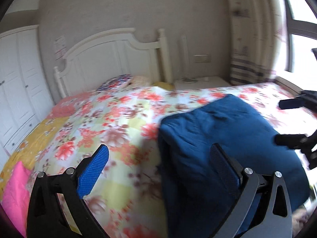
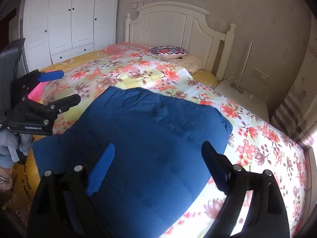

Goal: Fold large clothes

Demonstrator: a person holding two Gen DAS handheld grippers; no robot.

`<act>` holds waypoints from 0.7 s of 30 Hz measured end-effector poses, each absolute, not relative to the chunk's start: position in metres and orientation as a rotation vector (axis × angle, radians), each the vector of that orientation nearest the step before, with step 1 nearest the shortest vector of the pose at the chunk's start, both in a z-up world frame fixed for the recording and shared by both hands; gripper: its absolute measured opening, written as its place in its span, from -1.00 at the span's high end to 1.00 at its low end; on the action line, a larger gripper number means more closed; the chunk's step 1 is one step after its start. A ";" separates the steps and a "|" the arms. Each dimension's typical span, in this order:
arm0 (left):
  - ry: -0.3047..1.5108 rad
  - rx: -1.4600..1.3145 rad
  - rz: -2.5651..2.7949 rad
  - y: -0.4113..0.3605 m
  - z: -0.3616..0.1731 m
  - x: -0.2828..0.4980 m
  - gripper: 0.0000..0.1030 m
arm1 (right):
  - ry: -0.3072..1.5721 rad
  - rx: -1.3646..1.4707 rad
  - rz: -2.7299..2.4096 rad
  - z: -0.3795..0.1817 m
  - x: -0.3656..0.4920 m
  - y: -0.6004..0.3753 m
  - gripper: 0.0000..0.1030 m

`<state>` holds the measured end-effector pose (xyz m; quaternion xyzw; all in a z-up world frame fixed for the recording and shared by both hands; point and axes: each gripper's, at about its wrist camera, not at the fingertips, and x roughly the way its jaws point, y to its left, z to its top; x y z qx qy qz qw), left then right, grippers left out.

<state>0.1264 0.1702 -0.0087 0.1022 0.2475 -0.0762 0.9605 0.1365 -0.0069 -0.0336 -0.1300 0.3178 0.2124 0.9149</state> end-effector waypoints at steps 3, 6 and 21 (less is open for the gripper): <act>0.567 0.376 -0.139 0.141 -0.046 0.112 -0.91 | 0.654 -0.282 0.430 -0.066 0.113 0.003 -0.73; 0.589 0.239 -0.148 0.153 -0.071 0.113 -0.91 | 0.650 -0.268 0.440 -0.075 0.111 0.001 -0.76; 0.697 0.002 -0.257 0.187 -0.072 0.112 -0.91 | 0.683 -0.214 0.460 -0.065 0.086 -0.019 -0.80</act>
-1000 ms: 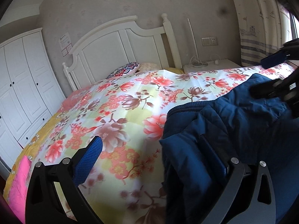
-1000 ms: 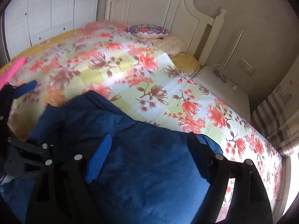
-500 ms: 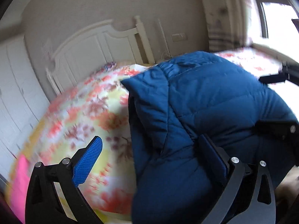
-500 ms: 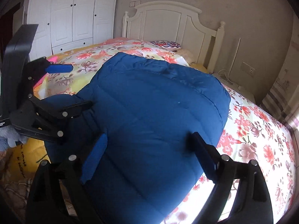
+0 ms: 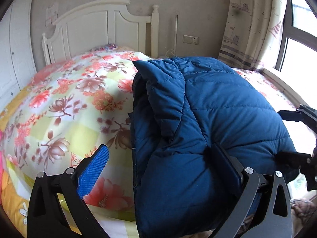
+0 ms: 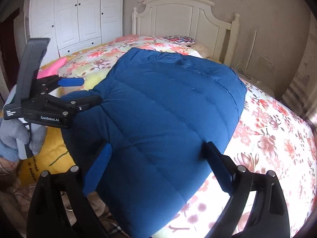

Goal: Fold large clothes

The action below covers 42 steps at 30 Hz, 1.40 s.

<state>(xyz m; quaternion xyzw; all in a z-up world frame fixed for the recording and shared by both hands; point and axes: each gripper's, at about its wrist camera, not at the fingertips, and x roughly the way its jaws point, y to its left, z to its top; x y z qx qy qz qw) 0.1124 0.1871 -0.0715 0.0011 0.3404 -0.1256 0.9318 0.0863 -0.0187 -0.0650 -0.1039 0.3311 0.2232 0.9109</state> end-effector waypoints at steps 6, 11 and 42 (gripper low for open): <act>0.781 -0.126 -0.299 0.217 -0.049 0.135 -0.91 | 0.689 -0.046 0.388 -0.052 0.102 -0.062 -0.90; 0.949 -0.196 -0.359 0.217 -0.065 0.186 -0.91 | 0.843 0.185 0.457 -0.077 0.145 -0.084 -0.95; 0.813 -0.384 -0.625 0.174 -0.085 0.198 0.20 | 0.642 0.239 0.447 -0.092 0.137 -0.095 -0.21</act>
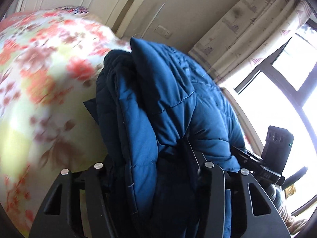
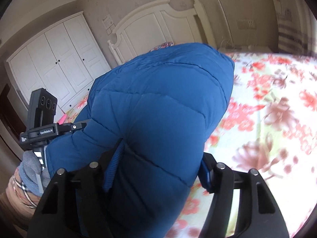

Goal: Fold large clothes

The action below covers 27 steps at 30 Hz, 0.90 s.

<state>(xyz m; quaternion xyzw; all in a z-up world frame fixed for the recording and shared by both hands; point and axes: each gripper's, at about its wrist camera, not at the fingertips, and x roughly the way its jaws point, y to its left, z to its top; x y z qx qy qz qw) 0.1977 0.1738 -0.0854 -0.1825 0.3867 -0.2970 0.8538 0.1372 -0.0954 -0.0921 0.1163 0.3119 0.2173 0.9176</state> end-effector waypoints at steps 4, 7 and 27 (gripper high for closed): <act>0.791 -0.387 -0.674 0.133 -0.068 0.233 0.23 | 0.584 0.226 0.364 -0.067 0.158 -0.138 -0.19; 0.783 -0.381 -0.714 0.091 -0.051 0.271 0.23 | 0.561 0.224 0.295 -0.046 0.184 -0.182 -0.19; 0.472 -0.036 -0.342 -0.016 0.016 0.341 -0.91 | 0.498 -0.116 0.102 -0.021 0.214 -0.201 -0.74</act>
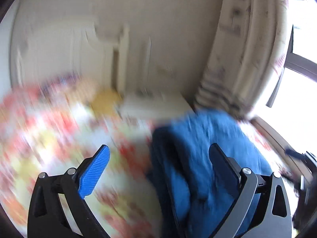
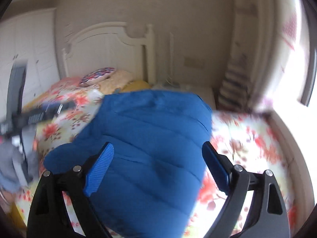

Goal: Fold large clothes

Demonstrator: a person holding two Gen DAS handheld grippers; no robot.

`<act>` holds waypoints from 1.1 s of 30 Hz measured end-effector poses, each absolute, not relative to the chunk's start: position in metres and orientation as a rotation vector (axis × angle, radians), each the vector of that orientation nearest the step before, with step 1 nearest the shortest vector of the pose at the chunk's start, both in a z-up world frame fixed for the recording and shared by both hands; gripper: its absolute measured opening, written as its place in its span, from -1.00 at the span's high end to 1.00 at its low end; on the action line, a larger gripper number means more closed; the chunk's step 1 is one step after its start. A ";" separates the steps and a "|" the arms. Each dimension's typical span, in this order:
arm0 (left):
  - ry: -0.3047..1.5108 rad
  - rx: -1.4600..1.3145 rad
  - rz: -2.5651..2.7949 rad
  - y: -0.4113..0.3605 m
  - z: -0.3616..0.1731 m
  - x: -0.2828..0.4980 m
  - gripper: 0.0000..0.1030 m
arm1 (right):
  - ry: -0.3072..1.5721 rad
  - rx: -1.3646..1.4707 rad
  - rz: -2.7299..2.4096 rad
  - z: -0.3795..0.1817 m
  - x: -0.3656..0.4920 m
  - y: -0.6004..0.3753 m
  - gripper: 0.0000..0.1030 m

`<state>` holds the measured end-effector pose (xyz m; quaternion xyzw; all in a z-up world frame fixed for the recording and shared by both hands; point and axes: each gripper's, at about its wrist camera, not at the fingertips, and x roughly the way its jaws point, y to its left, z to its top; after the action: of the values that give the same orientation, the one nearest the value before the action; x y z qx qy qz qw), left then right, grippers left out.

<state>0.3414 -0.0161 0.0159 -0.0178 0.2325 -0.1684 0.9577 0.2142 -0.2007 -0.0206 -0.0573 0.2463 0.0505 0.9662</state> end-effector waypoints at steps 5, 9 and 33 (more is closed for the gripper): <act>0.551 0.113 -0.411 -0.079 0.044 0.391 -0.91 | 0.510 -0.366 0.142 -0.046 0.217 -0.120 -0.74; 0.667 0.189 -0.444 -0.122 0.014 0.428 -0.91 | 0.530 -0.518 0.105 -0.091 0.213 -0.074 -0.48; 0.456 0.092 -0.246 -0.047 0.004 0.354 -0.91 | 0.498 -0.248 0.144 -0.051 0.150 -0.153 -0.70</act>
<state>0.3538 -0.0471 0.0044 0.0454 0.2256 -0.1217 0.9655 0.1496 -0.1531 -0.0510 -0.1224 0.2455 0.0709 0.9590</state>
